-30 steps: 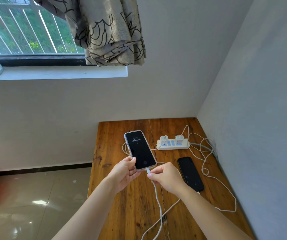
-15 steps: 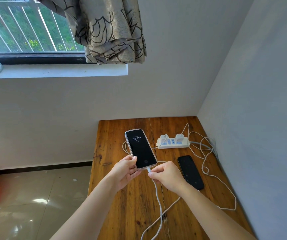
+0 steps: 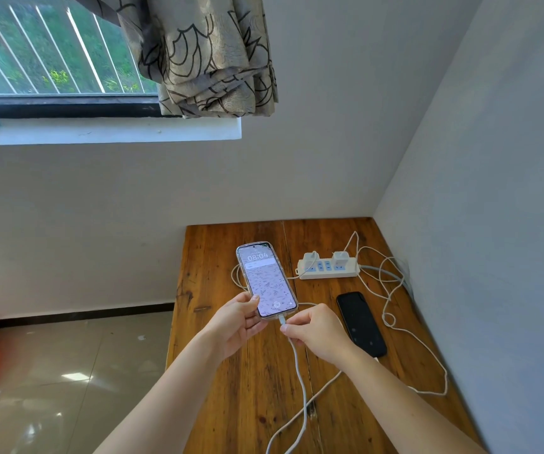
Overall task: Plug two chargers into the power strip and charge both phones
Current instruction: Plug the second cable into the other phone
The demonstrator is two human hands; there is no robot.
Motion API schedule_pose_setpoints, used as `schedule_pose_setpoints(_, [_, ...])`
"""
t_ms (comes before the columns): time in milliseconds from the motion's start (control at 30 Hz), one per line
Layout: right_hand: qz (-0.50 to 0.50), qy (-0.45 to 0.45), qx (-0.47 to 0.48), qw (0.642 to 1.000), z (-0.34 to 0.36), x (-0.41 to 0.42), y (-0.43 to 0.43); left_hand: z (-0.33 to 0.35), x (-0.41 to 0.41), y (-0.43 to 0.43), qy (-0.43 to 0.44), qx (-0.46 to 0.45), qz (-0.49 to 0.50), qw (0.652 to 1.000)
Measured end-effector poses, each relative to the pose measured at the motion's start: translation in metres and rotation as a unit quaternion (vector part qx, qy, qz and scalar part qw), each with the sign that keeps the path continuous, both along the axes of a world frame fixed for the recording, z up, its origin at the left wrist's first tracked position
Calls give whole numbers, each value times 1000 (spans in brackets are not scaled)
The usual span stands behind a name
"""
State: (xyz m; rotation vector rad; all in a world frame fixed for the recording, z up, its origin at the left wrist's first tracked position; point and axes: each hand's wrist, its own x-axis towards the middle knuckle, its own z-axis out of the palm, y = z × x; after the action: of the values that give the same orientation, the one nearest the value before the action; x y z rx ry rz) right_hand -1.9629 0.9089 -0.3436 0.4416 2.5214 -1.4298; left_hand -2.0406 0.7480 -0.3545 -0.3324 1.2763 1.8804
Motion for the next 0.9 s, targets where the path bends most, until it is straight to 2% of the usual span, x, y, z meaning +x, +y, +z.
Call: schedule_pose_setpoints(900, [-5, -18, -17, 1000, -6, -5, -1, -10, -7, -1, -1, 10, -12, 1000])
